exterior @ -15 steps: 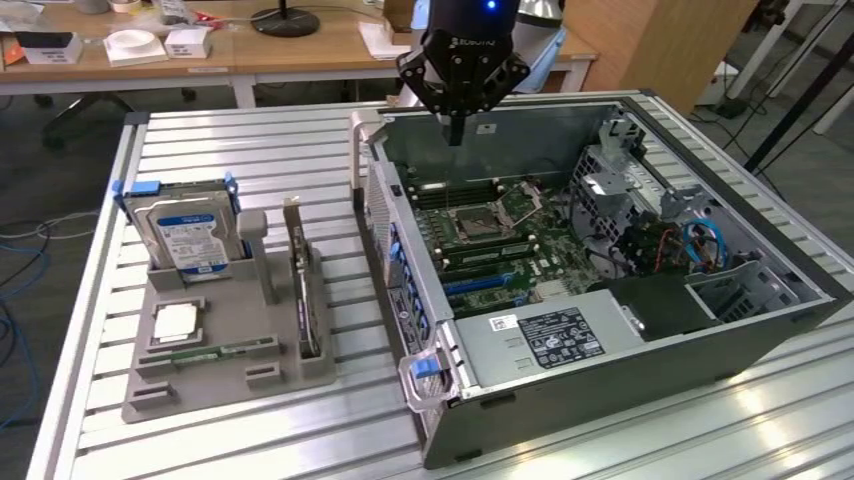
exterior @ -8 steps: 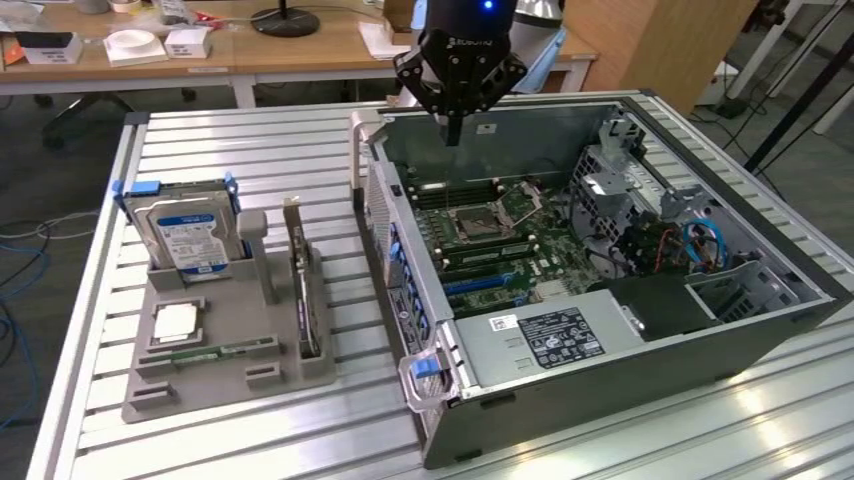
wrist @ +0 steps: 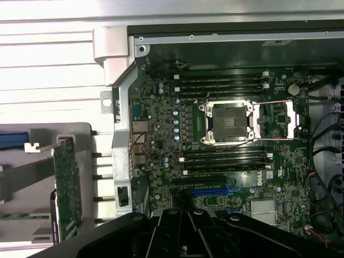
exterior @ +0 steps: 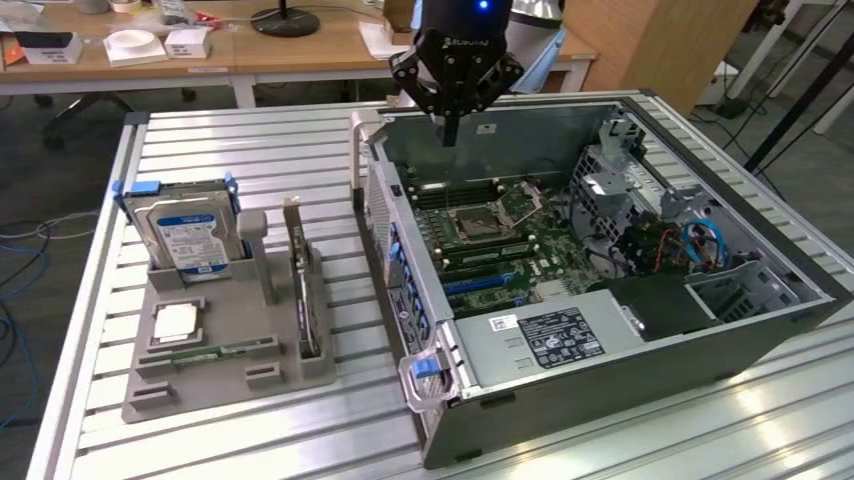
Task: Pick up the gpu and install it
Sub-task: 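Reach for the gpu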
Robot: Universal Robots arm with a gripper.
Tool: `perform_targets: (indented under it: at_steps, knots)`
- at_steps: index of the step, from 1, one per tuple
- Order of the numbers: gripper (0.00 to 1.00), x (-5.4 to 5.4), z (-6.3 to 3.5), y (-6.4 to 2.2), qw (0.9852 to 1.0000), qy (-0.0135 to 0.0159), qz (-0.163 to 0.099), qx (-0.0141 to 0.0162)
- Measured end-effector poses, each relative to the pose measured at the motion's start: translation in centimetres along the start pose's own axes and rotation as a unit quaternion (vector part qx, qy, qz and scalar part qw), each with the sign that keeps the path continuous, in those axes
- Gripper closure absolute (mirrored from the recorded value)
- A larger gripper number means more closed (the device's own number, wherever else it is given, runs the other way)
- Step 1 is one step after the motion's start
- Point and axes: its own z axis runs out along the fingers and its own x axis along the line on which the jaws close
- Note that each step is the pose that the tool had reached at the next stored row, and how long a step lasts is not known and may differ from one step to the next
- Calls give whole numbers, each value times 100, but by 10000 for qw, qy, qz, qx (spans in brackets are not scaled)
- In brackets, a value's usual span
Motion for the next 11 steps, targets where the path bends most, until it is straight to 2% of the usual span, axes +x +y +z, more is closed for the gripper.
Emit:
perform_targets:
  at_steps: [11]
  knots:
    - [89, 52, -1, -4, 10000, 0, 0, 0]
